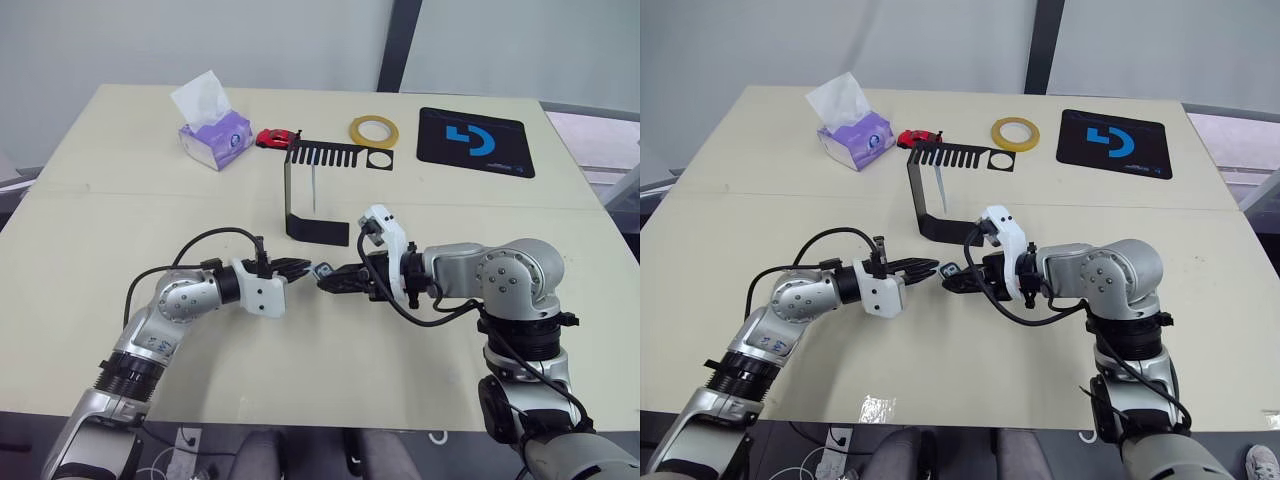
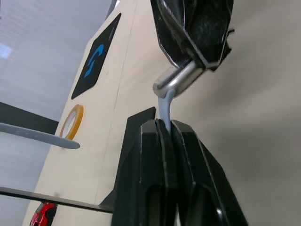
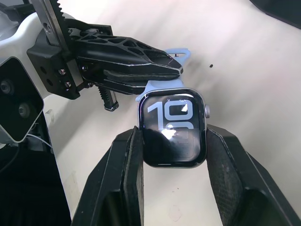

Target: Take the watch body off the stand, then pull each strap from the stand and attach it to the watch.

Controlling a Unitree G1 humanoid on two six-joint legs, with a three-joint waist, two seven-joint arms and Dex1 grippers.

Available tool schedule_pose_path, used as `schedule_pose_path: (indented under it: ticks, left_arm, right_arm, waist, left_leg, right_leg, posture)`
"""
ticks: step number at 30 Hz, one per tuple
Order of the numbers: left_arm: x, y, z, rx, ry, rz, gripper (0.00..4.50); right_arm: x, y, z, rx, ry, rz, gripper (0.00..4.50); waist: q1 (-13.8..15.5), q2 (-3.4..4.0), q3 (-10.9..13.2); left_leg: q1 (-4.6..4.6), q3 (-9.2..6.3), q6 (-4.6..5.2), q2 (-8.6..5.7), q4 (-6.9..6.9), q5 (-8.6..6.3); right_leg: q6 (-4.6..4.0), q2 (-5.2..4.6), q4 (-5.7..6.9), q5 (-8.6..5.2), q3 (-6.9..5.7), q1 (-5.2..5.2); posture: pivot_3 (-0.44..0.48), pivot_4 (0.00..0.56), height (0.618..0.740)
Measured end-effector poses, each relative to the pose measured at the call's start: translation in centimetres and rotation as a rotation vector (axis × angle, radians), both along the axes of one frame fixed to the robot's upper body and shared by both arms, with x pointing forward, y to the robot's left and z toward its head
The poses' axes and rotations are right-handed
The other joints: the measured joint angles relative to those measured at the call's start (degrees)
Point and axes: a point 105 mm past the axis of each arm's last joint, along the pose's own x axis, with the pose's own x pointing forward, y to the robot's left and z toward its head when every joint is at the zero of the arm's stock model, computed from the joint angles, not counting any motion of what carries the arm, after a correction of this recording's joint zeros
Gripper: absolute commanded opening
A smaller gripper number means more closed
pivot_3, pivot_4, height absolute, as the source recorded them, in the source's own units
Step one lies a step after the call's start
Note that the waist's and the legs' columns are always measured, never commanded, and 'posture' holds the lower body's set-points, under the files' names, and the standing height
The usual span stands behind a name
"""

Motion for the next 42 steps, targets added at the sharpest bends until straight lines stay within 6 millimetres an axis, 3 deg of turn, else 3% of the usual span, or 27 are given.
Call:
schedule_pose_path:
  ticks: [2,3,9,12,16,20,22,28,42]
  left_arm:
    - [0.0,-0.1,0.2,-0.003,-0.009,-0.003,2.10]
    - [0.0,-0.1,0.2,-0.004,-0.009,-0.002,2.10]
    - [-0.8,0.1,0.8,-0.031,0.054,-0.024,4.47]
    - [-1.6,2.2,0.6,-0.029,0.185,0.011,4.47]
    - [-4.1,4.5,0.9,-0.055,0.527,-0.006,4.47]
    - [-6.2,5.3,2.1,-0.035,0.779,-0.066,4.47]
    - [-6.3,5.1,2.9,-0.064,0.841,-0.088,4.47]
    - [-5.8,4.8,5.0,-0.038,0.830,-0.117,4.47]
    - [-5.5,5.0,3.8,0.032,0.811,-0.118,4.47]
  right_arm:
    - [0.0,0.0,0.0,-0.001,0.000,-0.001,1.52]
    - [0.0,0.0,0.0,-0.002,-0.001,-0.002,1.52]
    - [-0.2,0.1,0.2,-0.040,-0.054,0.019,1.52]
    - [-0.3,-0.4,0.5,-0.081,-0.111,0.028,1.52]
    - [-0.2,-1.9,0.7,-0.170,-0.236,0.059,1.52]
    - [-1.4,-1.7,0.5,-0.235,-0.350,0.200,1.52]
    - [-1.7,-2.0,0.4,-0.275,-0.399,0.247,1.52]
    - [-2.5,-2.6,-0.5,-0.377,-0.493,0.356,1.52]
    - [-2.7,-3.0,-0.7,-0.416,-0.557,0.413,1.52]
  waist:
    - [-0.02,0.00,0.00]
    - [-0.07,0.00,0.00]
    - [-0.17,0.00,0.00]
    - [-0.39,0.02,0.01]
    - [-0.31,0.03,0.02]
    - [-0.14,0.05,0.04]
    - [0.04,0.04,0.04]
    - [-0.21,0.05,0.05]
    - [0.15,0.05,0.05]
  left_leg:
    - [0.00,0.00,0.00,0.00,0.00,0.00]
    - [0.01,0.01,0.00,0.00,0.00,0.00]
    - [0.00,0.00,0.00,0.02,-0.01,0.00]
    - [0.01,-0.01,0.00,0.03,-0.05,0.00]
    - [0.01,-0.07,0.01,0.01,-0.09,0.00]
    - [0.01,-0.11,0.01,-0.03,-0.09,-0.01]
    - [-0.01,-0.11,0.01,-0.05,-0.06,-0.01]
    - [0.02,-0.01,0.02,-0.02,-0.06,-0.01]
    - [0.03,-0.01,0.01,0.00,-0.01,-0.01]
  right_leg:
    - [0.00,0.00,0.00,0.00,0.00,0.00]
    - [0.00,0.00,0.00,0.00,0.01,0.00]
    - [0.00,0.01,-0.01,0.00,0.01,0.00]
    - [-0.01,0.01,-0.04,0.00,0.01,-0.01]
    - [-0.01,-0.04,-0.24,-0.01,-0.02,0.02]
    - [-0.02,-0.04,-0.41,-0.01,-0.05,0.05]
    - [-0.02,-0.02,-0.40,-0.01,-0.07,0.05]
    - [-0.02,0.13,-0.41,-0.01,0.02,0.03]
    - [-0.06,0.11,-0.34,-0.03,0.04,0.01]
  posture:
    - [0.000,0.150,0.738]
    - [0.000,0.150,0.738]
    - [0.000,0.150,0.738]
    - [0.000,0.150,0.738]
    - [0.000,0.150,0.738]
    - [0.000,0.150,0.738]
    - [0.000,0.150,0.738]
    - [0.000,0.150,0.738]
    - [0.000,0.150,0.738]
